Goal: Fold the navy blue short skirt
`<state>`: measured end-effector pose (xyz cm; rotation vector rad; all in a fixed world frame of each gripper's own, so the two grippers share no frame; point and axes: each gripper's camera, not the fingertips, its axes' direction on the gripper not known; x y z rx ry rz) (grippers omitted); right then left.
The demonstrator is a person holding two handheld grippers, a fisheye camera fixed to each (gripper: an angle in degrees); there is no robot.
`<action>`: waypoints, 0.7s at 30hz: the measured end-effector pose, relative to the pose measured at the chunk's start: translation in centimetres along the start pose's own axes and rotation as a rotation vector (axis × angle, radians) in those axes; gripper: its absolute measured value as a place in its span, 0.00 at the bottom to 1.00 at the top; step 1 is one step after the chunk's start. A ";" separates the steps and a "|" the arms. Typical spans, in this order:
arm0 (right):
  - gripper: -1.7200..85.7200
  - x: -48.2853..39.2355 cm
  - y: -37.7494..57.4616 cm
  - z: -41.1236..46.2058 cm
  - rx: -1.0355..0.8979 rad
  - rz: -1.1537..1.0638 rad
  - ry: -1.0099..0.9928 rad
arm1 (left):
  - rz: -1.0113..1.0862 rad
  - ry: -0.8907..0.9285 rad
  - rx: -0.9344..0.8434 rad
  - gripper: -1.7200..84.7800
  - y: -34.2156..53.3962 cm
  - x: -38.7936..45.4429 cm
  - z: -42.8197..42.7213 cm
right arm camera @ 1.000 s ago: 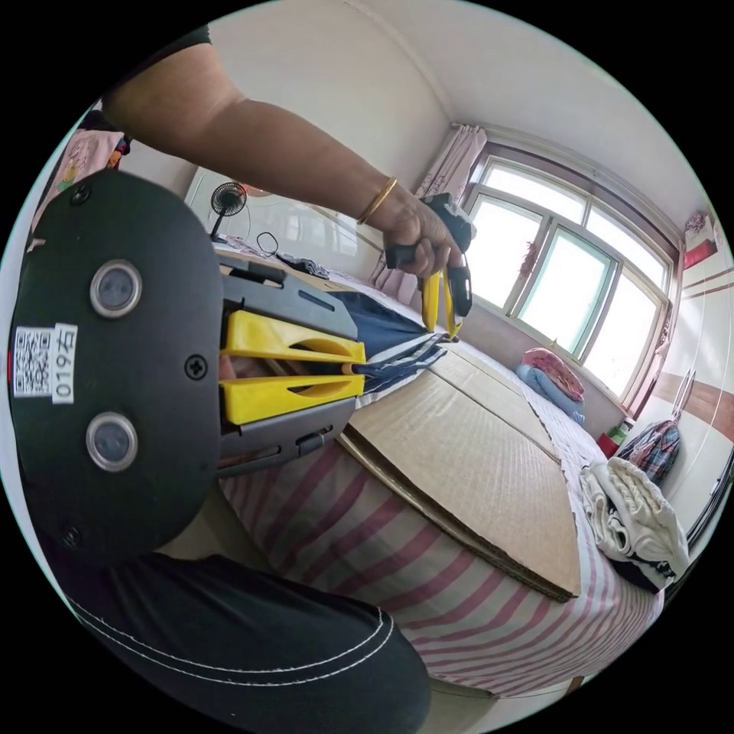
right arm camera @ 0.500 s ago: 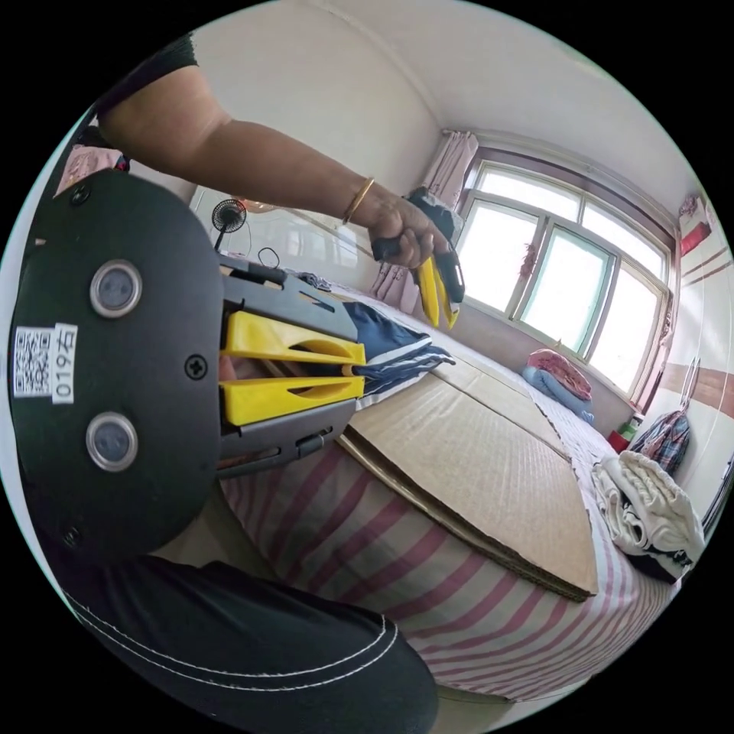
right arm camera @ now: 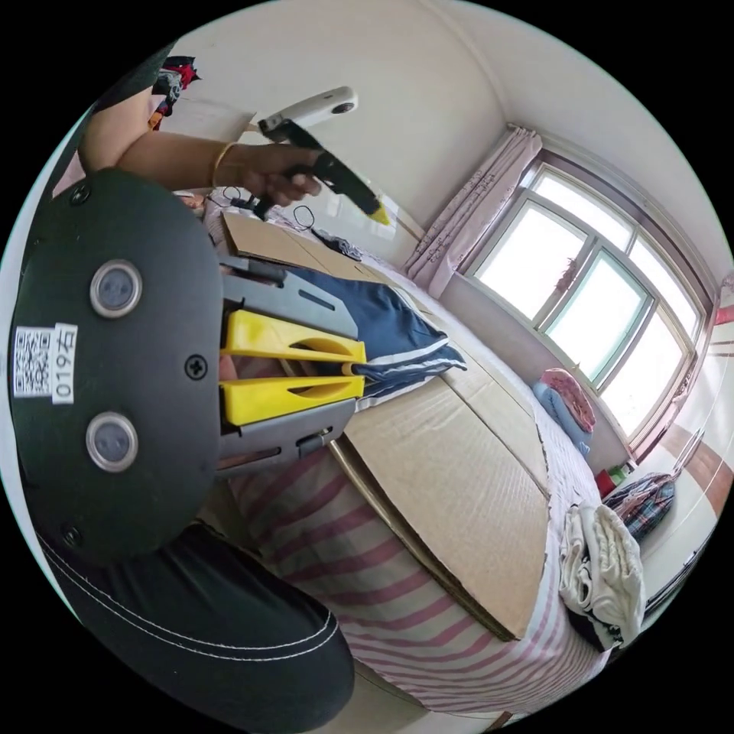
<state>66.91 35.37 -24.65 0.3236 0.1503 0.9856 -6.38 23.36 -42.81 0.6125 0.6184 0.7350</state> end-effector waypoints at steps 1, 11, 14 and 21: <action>0.05 -0.3 0.9 0.5 -0.011 -0.002 -0.009 | 0.004 -0.021 -0.019 0.04 1.2 0.6 -0.5; 0.05 -10.7 9.8 1.0 0.150 -0.345 0.249 | -0.189 0.013 -0.090 0.10 14.3 6.0 -7.1; 0.05 -17.8 14.2 4.2 0.205 -0.693 0.376 | 0.116 -0.203 -0.128 0.11 15.7 13.5 -8.4; 0.09 -27.6 28.0 14.7 0.063 -1.379 0.341 | 0.524 -0.389 -0.193 0.11 18.8 25.4 -7.9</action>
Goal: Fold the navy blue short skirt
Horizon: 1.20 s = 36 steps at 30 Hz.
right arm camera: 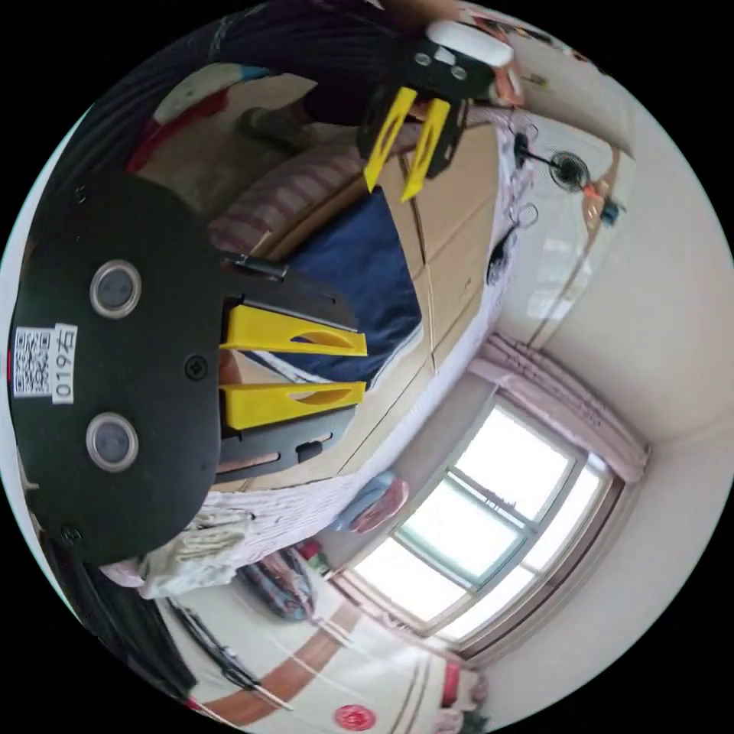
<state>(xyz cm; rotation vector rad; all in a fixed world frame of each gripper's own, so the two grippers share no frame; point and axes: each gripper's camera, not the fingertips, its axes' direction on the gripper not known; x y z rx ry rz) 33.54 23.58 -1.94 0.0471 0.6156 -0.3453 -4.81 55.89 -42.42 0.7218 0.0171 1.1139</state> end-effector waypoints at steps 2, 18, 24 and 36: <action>0.08 -7.4 0.2 0.5 0.006 -0.115 -0.098 | -0.006 -0.004 -0.013 0.10 -0.3 0.8 -0.5; 0.10 -32.1 4.7 6.5 -0.062 -0.337 -0.103 | 0.145 -0.050 -0.029 0.09 -3.7 10.4 -5.8; 0.07 -35.1 6.9 8.2 -0.055 -0.377 -0.108 | 0.150 -0.038 -0.017 0.09 -5.1 12.3 -7.6; 0.01 -33.1 12.8 8.4 0.006 -0.276 -0.098 | 0.164 -0.077 -0.029 0.10 -10.3 15.8 -8.7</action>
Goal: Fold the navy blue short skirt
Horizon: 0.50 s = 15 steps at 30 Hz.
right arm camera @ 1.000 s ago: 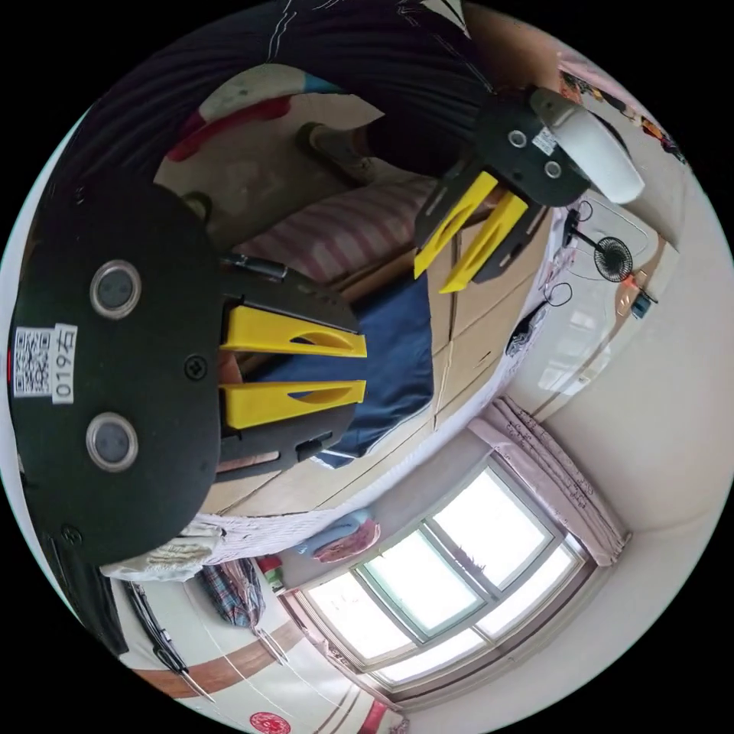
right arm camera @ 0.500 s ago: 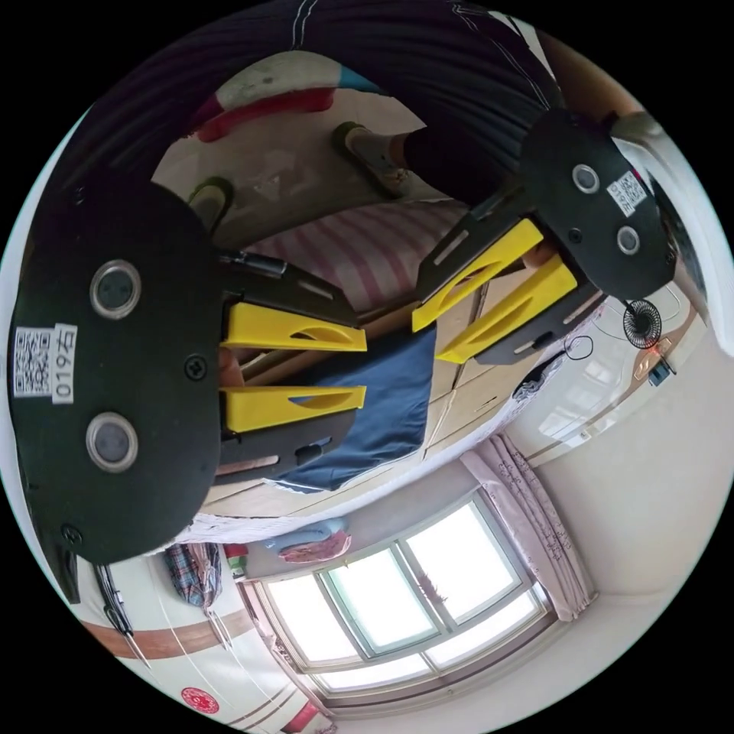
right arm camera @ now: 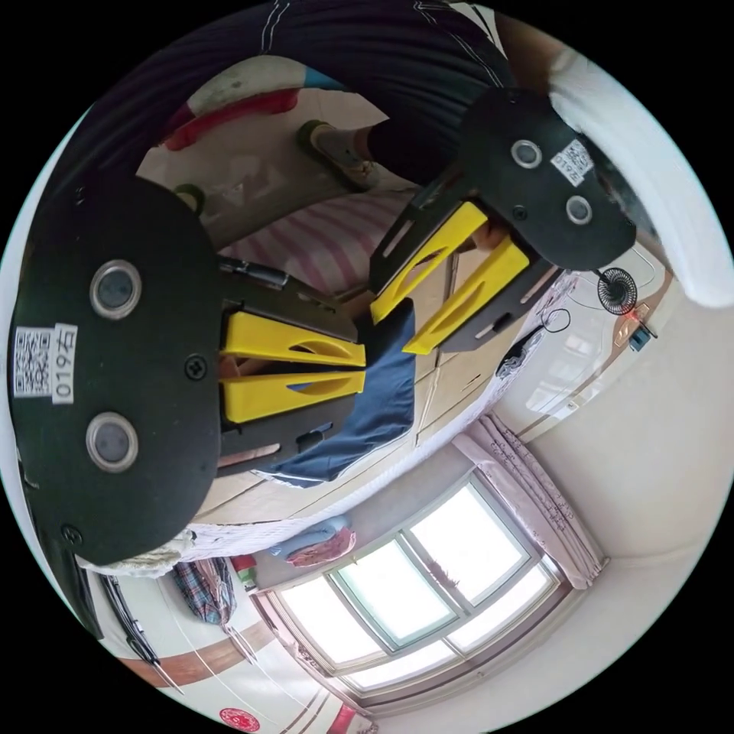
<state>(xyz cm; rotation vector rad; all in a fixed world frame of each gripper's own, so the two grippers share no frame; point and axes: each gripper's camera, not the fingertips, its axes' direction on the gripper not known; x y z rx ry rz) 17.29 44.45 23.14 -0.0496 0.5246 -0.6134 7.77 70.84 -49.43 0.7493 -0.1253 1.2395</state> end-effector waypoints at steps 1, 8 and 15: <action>0.01 -0.1 0.7 0.1 0.001 0.000 0.004 | 0.007 -0.018 -0.010 0.10 -0.3 0.2 0.1; 0.01 0.5 5.6 0.3 0.011 0.007 -0.020 | 0.088 -0.104 -0.105 0.07 -2.8 2.0 0.4; 0.06 -2.0 10.2 1.3 -0.049 -0.116 0.004 | 0.209 -0.142 -0.188 0.04 -5.3 4.2 1.0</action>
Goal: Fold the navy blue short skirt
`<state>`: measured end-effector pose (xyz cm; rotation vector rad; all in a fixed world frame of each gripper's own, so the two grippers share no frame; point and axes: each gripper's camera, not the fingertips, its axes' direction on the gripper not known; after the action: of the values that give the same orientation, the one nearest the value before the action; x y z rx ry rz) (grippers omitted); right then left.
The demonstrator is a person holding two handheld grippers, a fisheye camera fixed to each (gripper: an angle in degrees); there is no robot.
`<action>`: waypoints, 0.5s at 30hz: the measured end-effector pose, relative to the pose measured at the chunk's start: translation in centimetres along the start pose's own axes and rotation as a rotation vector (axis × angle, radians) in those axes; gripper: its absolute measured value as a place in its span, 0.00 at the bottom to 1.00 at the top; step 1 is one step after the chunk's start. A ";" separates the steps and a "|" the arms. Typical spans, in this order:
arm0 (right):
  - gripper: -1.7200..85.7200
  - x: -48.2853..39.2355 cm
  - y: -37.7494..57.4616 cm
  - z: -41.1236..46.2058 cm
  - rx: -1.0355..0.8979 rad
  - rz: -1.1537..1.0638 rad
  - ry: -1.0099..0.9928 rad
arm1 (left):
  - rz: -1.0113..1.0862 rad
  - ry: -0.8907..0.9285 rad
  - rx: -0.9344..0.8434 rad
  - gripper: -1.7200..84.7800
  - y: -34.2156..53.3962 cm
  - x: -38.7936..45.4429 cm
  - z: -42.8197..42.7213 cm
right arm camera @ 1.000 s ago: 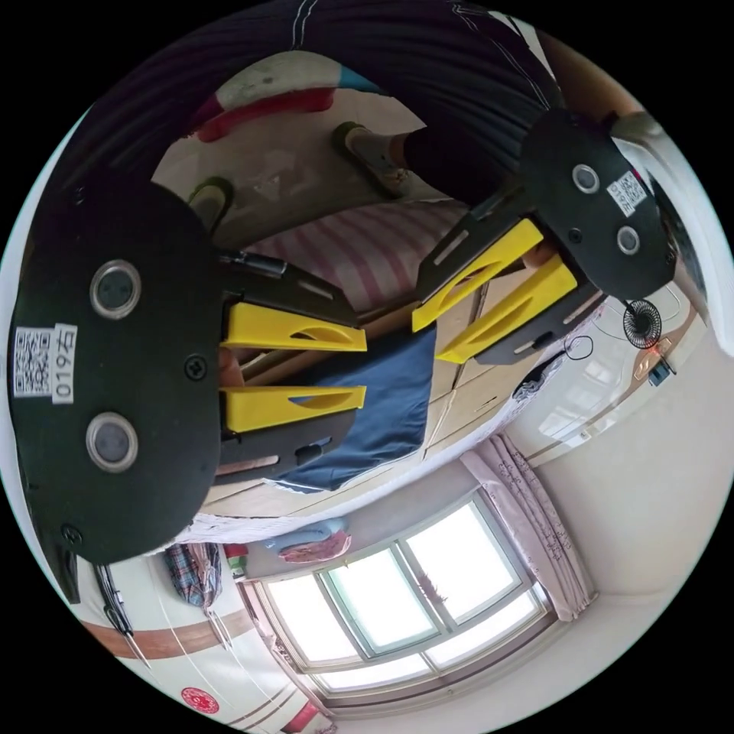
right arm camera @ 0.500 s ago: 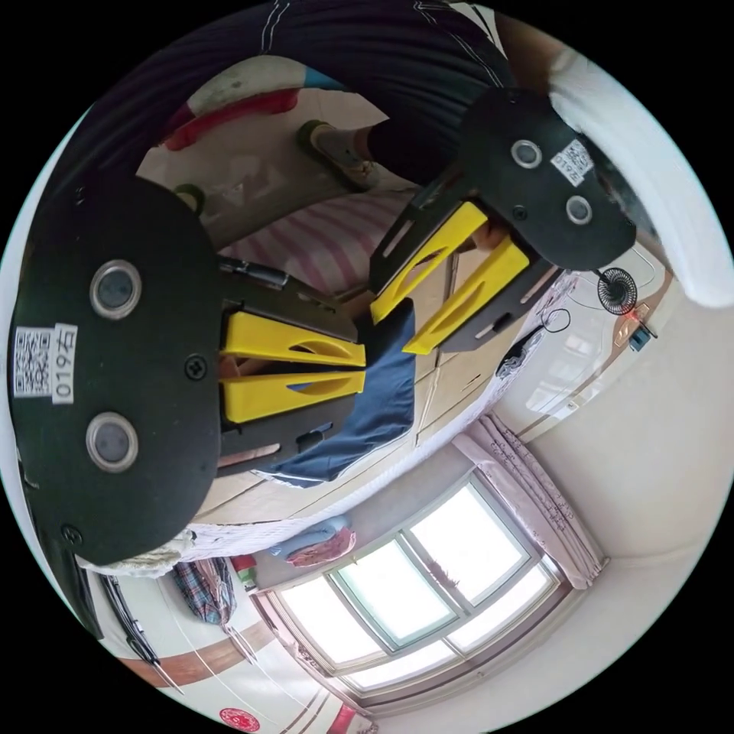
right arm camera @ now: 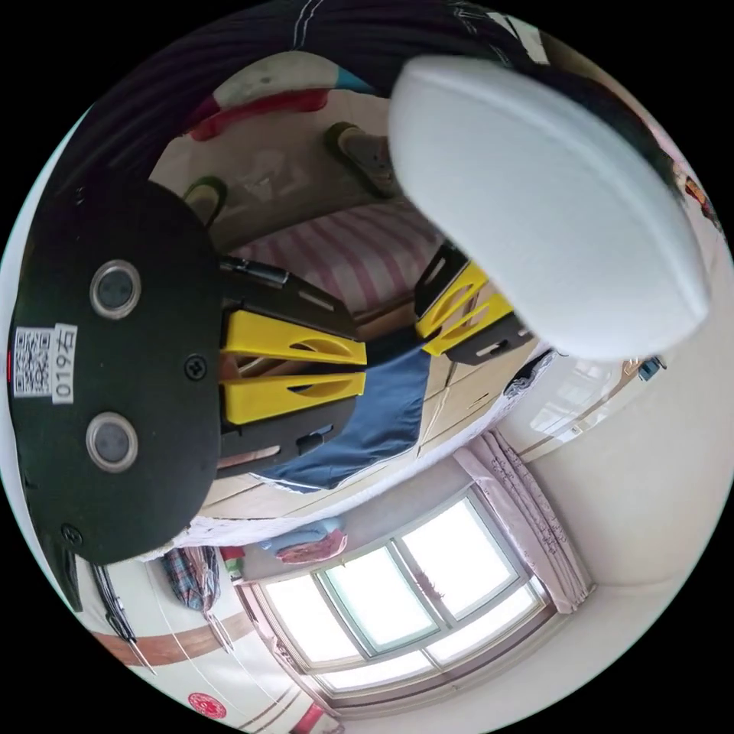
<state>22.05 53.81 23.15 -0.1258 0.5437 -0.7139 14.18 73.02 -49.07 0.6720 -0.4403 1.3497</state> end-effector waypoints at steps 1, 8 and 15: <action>0.08 -0.3 1.1 -0.2 -0.024 -0.023 0.020 | 0.010 -0.009 -0.005 0.04 -0.2 0.2 0.0; 0.10 0.5 11.1 -0.9 -0.270 -0.109 0.143 | 0.074 -0.022 0.007 0.03 -1.8 -0.2 0.0; 0.09 2.6 17.6 -0.9 -0.350 -0.150 0.207 | 0.088 -0.027 0.018 0.03 -3.0 -0.6 0.5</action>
<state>33.50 65.47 16.13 -0.4254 0.8619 -0.7769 17.02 72.03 -49.60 0.6932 -0.4847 1.4299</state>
